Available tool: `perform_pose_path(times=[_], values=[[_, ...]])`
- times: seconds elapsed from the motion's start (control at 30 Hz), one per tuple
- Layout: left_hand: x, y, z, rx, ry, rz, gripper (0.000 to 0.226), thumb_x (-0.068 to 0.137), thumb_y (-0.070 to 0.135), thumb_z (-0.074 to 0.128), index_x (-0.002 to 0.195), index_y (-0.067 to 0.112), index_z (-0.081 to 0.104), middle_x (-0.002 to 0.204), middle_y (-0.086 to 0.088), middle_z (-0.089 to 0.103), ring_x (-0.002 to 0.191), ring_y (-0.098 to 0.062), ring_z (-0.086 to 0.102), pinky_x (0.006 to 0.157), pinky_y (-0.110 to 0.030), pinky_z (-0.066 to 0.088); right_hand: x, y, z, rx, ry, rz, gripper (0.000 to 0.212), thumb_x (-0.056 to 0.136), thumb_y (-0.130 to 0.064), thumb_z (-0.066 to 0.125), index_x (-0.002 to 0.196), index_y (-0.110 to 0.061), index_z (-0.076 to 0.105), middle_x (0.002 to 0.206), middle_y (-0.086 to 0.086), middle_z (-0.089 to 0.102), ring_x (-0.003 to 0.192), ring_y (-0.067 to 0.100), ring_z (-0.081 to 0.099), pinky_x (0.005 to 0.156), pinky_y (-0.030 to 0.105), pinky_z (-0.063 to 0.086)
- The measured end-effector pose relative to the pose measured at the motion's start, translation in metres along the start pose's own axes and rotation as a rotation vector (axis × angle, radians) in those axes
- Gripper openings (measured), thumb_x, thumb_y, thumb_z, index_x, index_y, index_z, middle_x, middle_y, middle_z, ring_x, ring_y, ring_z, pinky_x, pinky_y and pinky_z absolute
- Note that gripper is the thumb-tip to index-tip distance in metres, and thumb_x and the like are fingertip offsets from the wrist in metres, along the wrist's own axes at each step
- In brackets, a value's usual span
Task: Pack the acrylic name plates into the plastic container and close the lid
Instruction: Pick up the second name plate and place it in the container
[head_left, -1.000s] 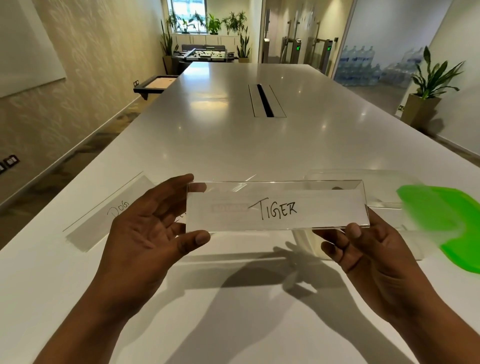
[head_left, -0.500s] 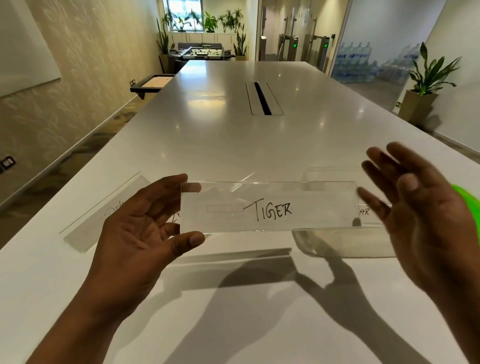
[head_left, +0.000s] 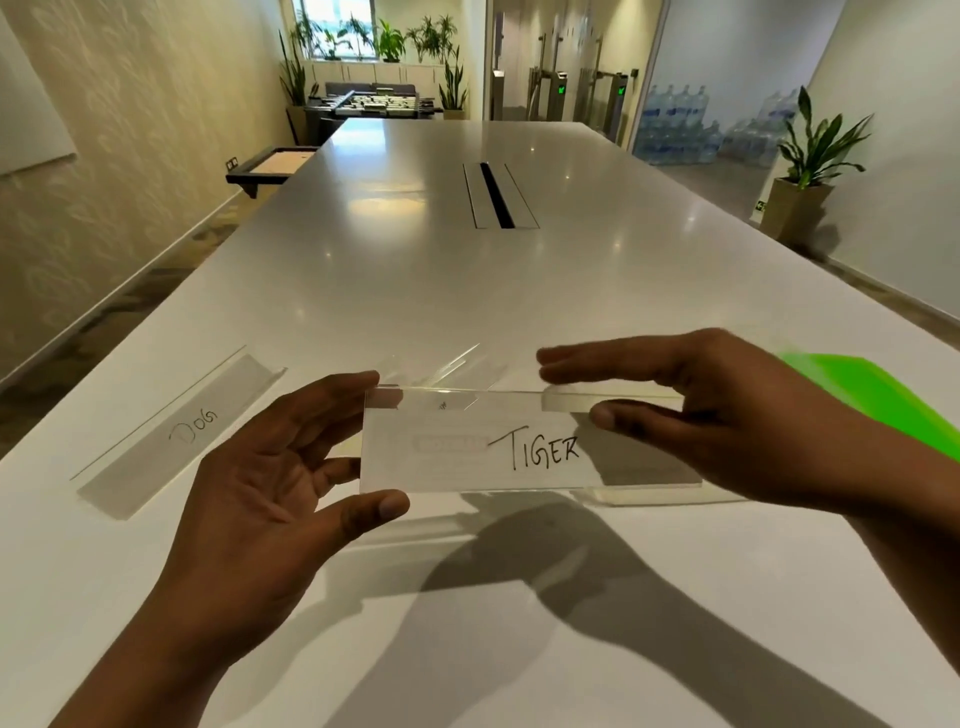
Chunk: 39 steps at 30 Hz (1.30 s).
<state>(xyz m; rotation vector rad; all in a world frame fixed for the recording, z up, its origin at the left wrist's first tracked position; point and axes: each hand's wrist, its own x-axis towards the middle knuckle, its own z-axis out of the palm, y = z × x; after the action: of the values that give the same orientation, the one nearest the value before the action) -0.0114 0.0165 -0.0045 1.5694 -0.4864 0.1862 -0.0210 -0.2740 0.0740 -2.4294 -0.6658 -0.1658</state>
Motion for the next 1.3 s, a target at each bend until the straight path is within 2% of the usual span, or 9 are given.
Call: perform_pose_path(times=[0.13,0.3,0.4,0.67,0.83,1.03,1.13,1.23,1.3], values=[[-0.003,-0.003,0.005,0.009,-0.005,-0.002,0.074,0.051,0.051,0.09,0.119,0.038,0.064,0.125,0.005,0.068,0.119,-0.017,0.063,0.085,-0.032,0.056,0.001,-0.001,0.003,0.009,-0.049,0.019,0.035,0.086,-0.033,0.065,0.122,-0.034,0.066,0.119,-0.029,0.063,0.109,-0.02,0.053,0.082,0.006,0.047],[-0.006,-0.008,0.011,0.047,-0.02,-0.001,0.074,0.051,0.053,0.09,0.118,0.04,0.064,0.124,0.004,0.069,0.118,-0.021,0.063,0.086,-0.039,0.057,-0.001,0.005,0.002,-0.007,-0.075,0.02,0.034,0.086,-0.028,0.069,0.12,-0.03,0.068,0.117,-0.023,0.067,0.104,-0.019,0.057,0.071,0.009,0.051],[-0.006,-0.009,0.015,0.048,-0.012,0.022,0.074,0.049,0.053,0.09,0.117,0.04,0.064,0.122,0.004,0.07,0.118,-0.023,0.064,0.086,-0.041,0.057,-0.002,0.01,0.001,0.017,-0.06,0.03,0.033,0.085,-0.023,0.072,0.117,-0.027,0.07,0.112,-0.023,0.068,0.1,-0.017,0.06,0.078,0.003,0.046],[0.005,-0.008,0.024,0.124,-0.027,0.145,0.084,0.054,0.053,0.089,0.129,0.035,0.057,0.129,0.004,0.066,0.122,-0.025,0.06,0.091,-0.046,0.054,-0.006,0.017,-0.014,0.147,-0.045,0.084,0.029,0.082,-0.012,0.075,0.109,-0.022,0.074,0.102,-0.021,0.073,0.094,-0.006,0.068,0.077,0.01,0.052],[0.008,-0.017,0.025,0.179,0.009,0.091,0.092,0.048,0.061,0.087,0.131,0.041,0.053,0.131,0.015,0.063,0.123,-0.011,0.059,0.087,-0.035,0.058,-0.007,0.026,-0.032,0.17,0.009,0.085,0.029,0.08,-0.013,0.075,0.106,-0.027,0.073,0.1,-0.023,0.073,0.093,-0.003,0.07,0.076,0.013,0.054],[-0.006,-0.066,0.038,0.44,-0.047,-0.117,0.06,0.057,0.073,0.069,0.112,0.052,0.061,0.111,0.037,0.064,0.102,0.011,0.062,0.074,-0.016,0.053,-0.004,0.051,-0.055,0.133,0.098,0.116,0.028,0.074,-0.026,0.073,0.101,-0.027,0.074,0.095,-0.023,0.074,0.089,-0.001,0.071,0.074,0.012,0.054],[-0.019,-0.091,0.045,0.444,-0.107,-0.18,0.057,0.062,0.076,0.067,0.112,0.049,0.065,0.122,0.028,0.063,0.12,0.006,0.055,0.097,-0.031,0.051,-0.003,0.07,-0.062,0.111,0.115,0.188,0.028,0.071,-0.028,0.072,0.099,-0.029,0.073,0.091,-0.025,0.073,0.089,-0.001,0.071,0.075,0.014,0.055],[-0.025,-0.103,0.047,0.762,-0.184,-0.033,0.057,0.073,0.08,0.051,0.118,0.047,0.064,0.136,0.028,0.052,0.137,0.006,0.034,0.108,-0.031,0.036,-0.001,0.088,-0.066,0.047,0.11,0.264,0.023,0.076,-0.023,0.074,0.098,-0.029,0.074,0.085,-0.028,0.072,0.09,-0.002,0.07,0.078,0.017,0.056],[-0.027,-0.106,0.048,0.834,-0.252,-0.052,0.071,0.074,0.084,0.039,0.126,0.041,0.061,0.144,0.021,0.047,0.14,0.002,0.027,0.112,-0.03,0.026,-0.001,0.1,-0.067,0.009,0.096,0.307,0.02,0.079,-0.019,0.075,0.098,-0.027,0.075,0.089,-0.02,0.074,0.088,-0.001,0.071,0.079,0.023,0.058]])
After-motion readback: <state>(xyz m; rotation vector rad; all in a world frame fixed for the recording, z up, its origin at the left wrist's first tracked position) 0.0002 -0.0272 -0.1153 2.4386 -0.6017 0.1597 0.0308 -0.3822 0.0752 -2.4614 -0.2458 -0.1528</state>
